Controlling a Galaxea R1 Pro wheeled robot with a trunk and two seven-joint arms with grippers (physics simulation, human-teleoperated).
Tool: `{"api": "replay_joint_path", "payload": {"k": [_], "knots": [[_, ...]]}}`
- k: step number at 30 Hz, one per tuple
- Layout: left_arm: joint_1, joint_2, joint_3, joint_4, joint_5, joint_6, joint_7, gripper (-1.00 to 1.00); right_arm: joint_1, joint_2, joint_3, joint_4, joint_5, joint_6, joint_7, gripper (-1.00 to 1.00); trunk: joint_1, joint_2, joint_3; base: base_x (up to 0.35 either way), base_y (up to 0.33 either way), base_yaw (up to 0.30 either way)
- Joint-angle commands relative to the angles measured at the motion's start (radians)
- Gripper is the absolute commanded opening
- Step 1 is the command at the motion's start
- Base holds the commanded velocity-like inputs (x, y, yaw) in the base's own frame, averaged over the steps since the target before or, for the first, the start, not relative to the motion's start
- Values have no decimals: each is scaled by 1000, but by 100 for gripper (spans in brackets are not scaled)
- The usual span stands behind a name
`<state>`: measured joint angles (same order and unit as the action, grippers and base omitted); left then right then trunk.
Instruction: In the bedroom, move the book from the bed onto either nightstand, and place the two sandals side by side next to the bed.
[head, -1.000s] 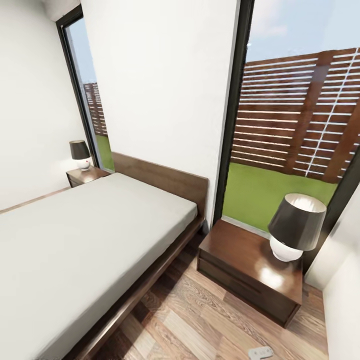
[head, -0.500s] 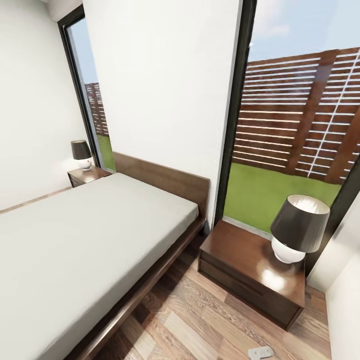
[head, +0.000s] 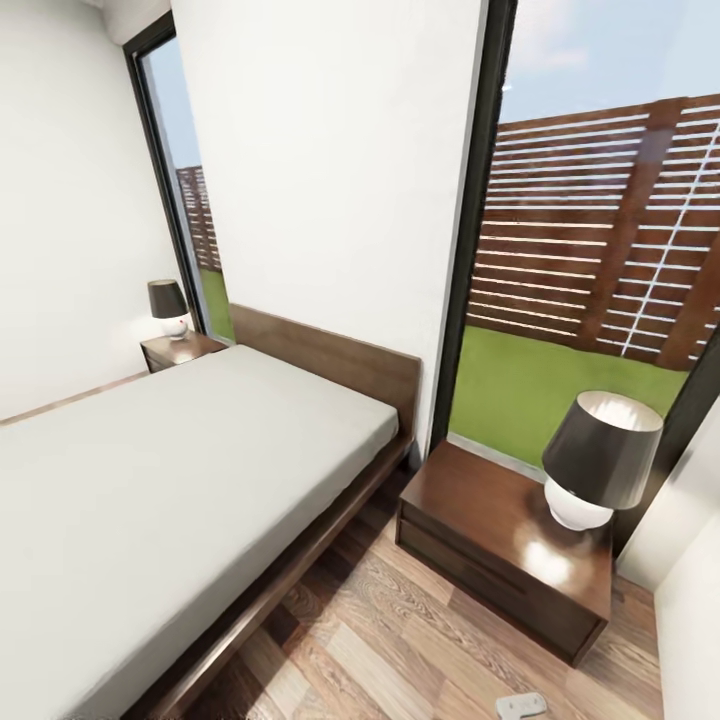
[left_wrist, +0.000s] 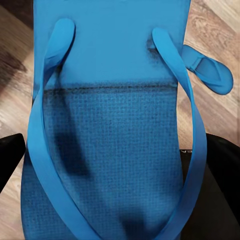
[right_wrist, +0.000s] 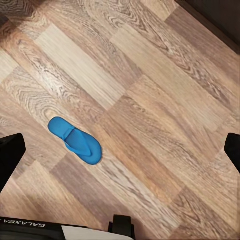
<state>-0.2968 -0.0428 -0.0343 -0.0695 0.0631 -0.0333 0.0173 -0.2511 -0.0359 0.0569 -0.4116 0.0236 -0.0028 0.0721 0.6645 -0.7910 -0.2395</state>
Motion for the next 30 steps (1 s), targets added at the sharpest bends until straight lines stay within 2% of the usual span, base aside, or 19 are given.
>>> {"api": "replay_joint_path", "payload": {"k": [1,25,30], "knots": [[-1,0,-4,1,6,-3,3,-100,0,-1,5,0,3,0,0,100,0,-1,-1,0,-67,41],[-1,0,-4,1,6,-3,3,-100,0,4,5,0,3,0,0,100,0,-1,-1,0,-26,6],[-1,0,-4,2,6,-17,3,-100,0,4,5,0,3,0,0,100,0,-1,-1,0,-7,163]]}}
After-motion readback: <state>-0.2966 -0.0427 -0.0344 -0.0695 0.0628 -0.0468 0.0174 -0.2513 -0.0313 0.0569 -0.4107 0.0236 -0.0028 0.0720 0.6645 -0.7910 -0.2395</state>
